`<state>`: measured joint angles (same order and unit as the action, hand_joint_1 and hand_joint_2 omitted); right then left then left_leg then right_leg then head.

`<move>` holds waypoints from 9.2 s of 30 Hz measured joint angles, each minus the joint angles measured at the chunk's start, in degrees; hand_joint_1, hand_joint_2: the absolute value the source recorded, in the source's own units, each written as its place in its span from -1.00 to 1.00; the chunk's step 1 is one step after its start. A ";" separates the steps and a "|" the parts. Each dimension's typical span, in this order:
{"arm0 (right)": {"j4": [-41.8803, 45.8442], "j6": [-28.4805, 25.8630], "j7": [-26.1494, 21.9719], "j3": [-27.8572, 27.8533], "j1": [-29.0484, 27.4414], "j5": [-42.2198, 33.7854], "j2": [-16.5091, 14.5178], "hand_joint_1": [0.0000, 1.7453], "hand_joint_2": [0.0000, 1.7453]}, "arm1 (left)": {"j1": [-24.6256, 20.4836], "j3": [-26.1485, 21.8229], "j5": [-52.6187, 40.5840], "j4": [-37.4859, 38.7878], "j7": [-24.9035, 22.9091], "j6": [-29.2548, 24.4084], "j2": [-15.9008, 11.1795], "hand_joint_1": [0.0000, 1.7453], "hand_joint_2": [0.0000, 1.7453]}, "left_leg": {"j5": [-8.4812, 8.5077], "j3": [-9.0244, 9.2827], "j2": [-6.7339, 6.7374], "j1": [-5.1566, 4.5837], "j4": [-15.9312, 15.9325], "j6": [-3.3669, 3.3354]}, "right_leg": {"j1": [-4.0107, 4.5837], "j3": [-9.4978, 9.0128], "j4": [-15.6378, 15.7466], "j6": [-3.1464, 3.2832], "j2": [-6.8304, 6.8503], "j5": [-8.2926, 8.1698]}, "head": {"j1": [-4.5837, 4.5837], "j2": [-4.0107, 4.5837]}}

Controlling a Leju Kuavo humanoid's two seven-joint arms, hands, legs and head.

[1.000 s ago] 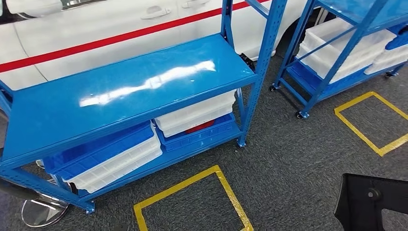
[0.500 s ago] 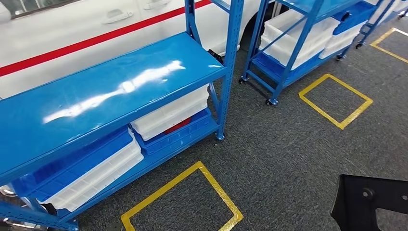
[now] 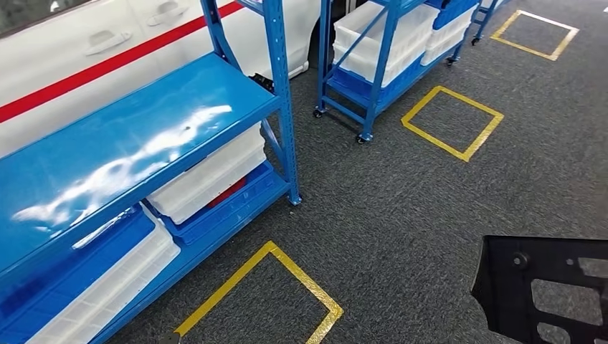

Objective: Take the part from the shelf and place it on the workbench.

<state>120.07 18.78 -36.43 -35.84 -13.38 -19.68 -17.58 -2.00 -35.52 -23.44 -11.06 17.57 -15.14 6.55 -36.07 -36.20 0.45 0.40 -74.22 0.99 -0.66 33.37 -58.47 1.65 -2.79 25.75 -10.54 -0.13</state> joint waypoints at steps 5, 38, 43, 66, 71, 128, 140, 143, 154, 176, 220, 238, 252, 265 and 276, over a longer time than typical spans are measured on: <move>-0.36 -0.44 -0.20 1.83 0.27 0.11 0.71 1.00 1.00 | 0.03 -0.41 0.04 0.00 -0.07 -0.26 -0.09 -1.00 1.00 | 8.19 5.94 -4.43 -0.10 15.67 -1.41 | 0.22 0.20 -0.31 -0.65 -3.72 -0.24 | 0.00 0.01; -17.56 -9.88 1.86 28.07 20.88 4.99 8.32 1.00 1.00 | -1.14 -8.33 4.48 0.00 -3.92 -13.06 2.30 -1.00 1.00 | 9.66 4.63 -4.42 -0.29 16.34 -1.42 | 0.03 1.79 -0.15 -1.35 -5.51 -1.51 | 0.02 0.00; -20.20 -10.49 1.88 30.09 23.26 4.46 9.09 1.00 1.00 | -1.22 -8.76 4.97 0.00 -4.04 -13.94 2.90 -1.00 1.00 | 10.75 4.94 -0.47 -0.29 17.97 -2.68 | 0.17 6.66 -9.61 -2.49 1.54 3.86 | 0.03 -0.01; -22.23 -11.80 1.20 32.63 22.97 3.26 9.99 1.00 1.00 | -0.64 -9.79 4.72 0.00 -3.37 -11.83 2.96 -1.00 1.00 | 9.71 3.42 -4.89 0.10 14.99 -0.75 | 0.19 1.75 -0.33 -0.36 -3.70 -1.07 | 0.03 0.01; -20.33 -11.84 1.03 32.28 20.92 2.93 10.75 1.00 1.00 | -0.75 -9.80 3.94 0.00 -3.04 -10.88 2.64 -1.00 1.00 | 10.45 4.53 -3.02 0.12 17.43 -1.99 | -0.02 3.10 -1.92 -2.03 -2.69 -0.27 | 0.03 0.01; 2.13 -2.03 -0.78 2.25 -2.97 2.70 5.16 1.00 1.00 | -0.17 -3.73 -6.24 0.00 -0.76 0.67 0.75 -1.00 1.00 | 8.05 5.62 -1.77 -0.30 16.04 -0.79 | -0.08 -0.06 -0.53 -1.19 0.08 0.78 | 0.03 0.00; 1.75 -2.97 -0.80 2.27 -2.12 4.45 5.16 1.00 1.00 | -0.18 -3.75 -6.15 0.00 -0.74 0.68 0.84 -1.00 1.00 | 9.05 5.84 1.10 -0.11 17.39 -2.24 | -0.79 3.43 -8.83 -3.45 3.09 3.90 | 0.04 0.01; 1.69 -2.98 -0.83 2.27 -2.03 4.50 5.15 1.00 1.00 | -0.25 -3.75 -6.15 0.00 -0.74 0.68 0.86 -1.00 1.00 | 8.44 5.82 1.53 -0.44 16.72 -1.25 | -0.49 -0.52 -0.74 -2.82 4.28 1.41 | 0.03 0.01; 1.77 -3.08 -0.97 2.25 -2.32 3.80 5.16 1.00 1.00 | -0.02 -3.73 -6.36 0.00 -0.39 1.66 0.89 -1.00 1.00 | 2.20 -0.83 0.08 -0.08 1.68 0.35 | -0.23 -0.45 -0.22 -0.46 1.33 1.14 | 0.03 -0.01; 1.98 -0.50 -1.13 1.20 -2.62 0.44 5.21 1.00 1.00 | -0.21 -3.73 -6.39 0.00 0.26 1.84 1.04 -1.00 1.00 | 7.87 6.42 4.41 -0.70 16.93 -0.68 | -0.09 -0.52 -0.30 -1.88 4.58 1.40 | 0.03 0.00; 0.59 -3.10 -0.32 1.81 -0.53 3.24 6.19 1.00 1.00 | -0.01 -3.84 -6.40 0.00 0.89 3.34 0.99 -1.00 1.00 | 7.26 5.94 -4.55 -0.25 16.66 -1.28 | -0.63 -0.11 -0.22 -1.80 -3.47 0.65 | 0.08 0.01; -0.42 -8.02 0.41 4.78 -0.52 6.20 7.92 1.00 1.00 | 0.11 -3.89 -7.43 0.00 1.36 3.80 1.17 -1.00 1.00 | 3.64 12.57 0.36 -0.34 16.82 -0.52 | -0.20 3.11 -0.97 -1.46 3.16 -0.96 | 0.09 0.00; -3.69 -15.63 8.24 7.60 3.50 13.83 11.94 1.00 1.00 | 0.77 -3.92 -8.32 0.00 0.42 4.07 0.80 -1.00 1.00 | 11.61 -1.56 -0.51 -1.17 13.86 -2.51 | 0.26 -8.19 -0.29 -1.78 1.12 7.42 | 0.09 0.01; -36.86 -21.95 19.51 22.68 42.35 24.81 31.56 1.00 1.00 | -0.19 -3.95 -10.63 0.11 0.34 5.34 1.01 -1.00 1.00 | 3.95 9.88 -0.95 -0.78 16.20 -3.04 | -0.21 7.38 -2.96 -3.17 3.03 -2.04 | 0.15 0.01; -54.97 -25.57 26.03 33.49 61.80 32.24 34.80 1.00 1.00 | -0.17 -3.97 -12.56 0.13 -0.02 6.17 0.94 -1.00 1.00 | -2.73 -4.96 -0.87 -0.38 0.18 -0.55 | -0.39 -1.60 0.62 -0.77 1.90 2.27 | 0.22 0.01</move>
<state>65.09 -6.79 -10.41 -2.35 48.41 12.56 17.22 -2.16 -39.50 -36.00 -10.93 17.56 -8.97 7.49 -38.80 -41.15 -0.42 0.01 -74.04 0.44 -1.05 31.77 -57.85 0.88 -0.89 28.02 -10.32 -0.12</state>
